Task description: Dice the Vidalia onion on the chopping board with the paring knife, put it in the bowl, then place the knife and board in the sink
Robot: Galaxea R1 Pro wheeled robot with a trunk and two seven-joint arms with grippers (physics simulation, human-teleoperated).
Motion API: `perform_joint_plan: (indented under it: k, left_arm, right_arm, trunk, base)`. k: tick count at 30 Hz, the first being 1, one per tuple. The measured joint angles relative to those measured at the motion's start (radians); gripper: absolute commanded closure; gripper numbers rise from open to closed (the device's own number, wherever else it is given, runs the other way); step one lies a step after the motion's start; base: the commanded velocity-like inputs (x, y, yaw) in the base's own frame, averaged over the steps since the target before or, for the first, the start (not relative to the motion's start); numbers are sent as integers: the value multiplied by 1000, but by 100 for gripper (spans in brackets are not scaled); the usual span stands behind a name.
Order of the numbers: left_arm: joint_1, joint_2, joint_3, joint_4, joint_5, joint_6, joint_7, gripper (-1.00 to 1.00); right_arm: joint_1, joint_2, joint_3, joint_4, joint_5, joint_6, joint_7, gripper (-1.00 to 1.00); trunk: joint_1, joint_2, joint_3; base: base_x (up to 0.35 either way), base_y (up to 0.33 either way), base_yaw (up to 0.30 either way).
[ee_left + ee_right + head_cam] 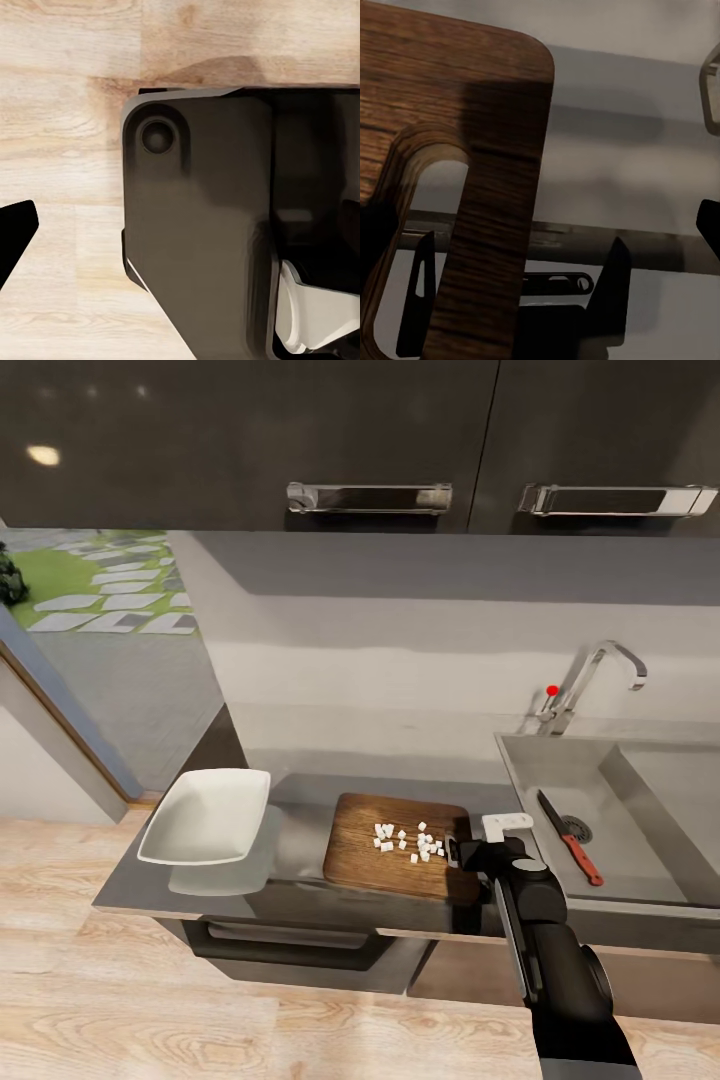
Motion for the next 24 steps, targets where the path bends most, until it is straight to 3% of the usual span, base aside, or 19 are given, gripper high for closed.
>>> perform_joint_plan:
  k: [24]
  left_arm:
    - [0,0,0,0,0,0,0,-100]
  right_arm:
    - [0,0,-1,0,0,0,0,-100]
  trunk:
    - [0,0,0]
  base:
    - [0,0,0]
